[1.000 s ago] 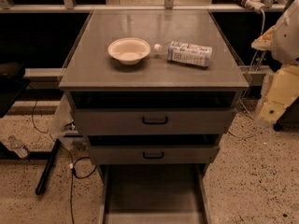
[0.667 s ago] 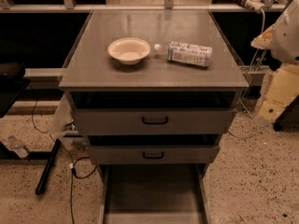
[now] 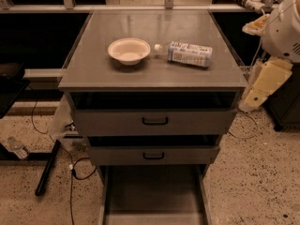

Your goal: Place blue plastic bottle into bottom drawer

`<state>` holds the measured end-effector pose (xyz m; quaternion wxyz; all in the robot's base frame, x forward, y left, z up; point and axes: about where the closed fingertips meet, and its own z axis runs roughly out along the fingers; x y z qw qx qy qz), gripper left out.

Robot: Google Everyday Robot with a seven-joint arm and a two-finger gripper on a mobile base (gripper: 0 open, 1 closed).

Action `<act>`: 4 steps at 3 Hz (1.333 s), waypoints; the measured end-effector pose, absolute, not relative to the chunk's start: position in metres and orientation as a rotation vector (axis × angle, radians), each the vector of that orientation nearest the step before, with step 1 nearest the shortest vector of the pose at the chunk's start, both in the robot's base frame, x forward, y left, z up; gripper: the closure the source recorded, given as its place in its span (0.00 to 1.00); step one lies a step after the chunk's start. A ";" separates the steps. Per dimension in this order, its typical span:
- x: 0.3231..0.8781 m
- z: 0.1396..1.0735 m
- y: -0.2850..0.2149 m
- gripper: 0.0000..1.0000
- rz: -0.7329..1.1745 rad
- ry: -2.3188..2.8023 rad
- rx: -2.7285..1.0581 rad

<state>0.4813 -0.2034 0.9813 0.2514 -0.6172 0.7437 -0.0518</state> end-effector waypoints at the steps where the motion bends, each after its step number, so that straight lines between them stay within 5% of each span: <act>1: 0.509 0.977 -0.200 0.00 -0.104 1.952 -1.674; 4: 0.586 0.965 -0.209 0.00 -0.123 1.941 -1.631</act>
Offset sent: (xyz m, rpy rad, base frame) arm 0.1086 0.0087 -0.0214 0.0954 -0.0655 0.0676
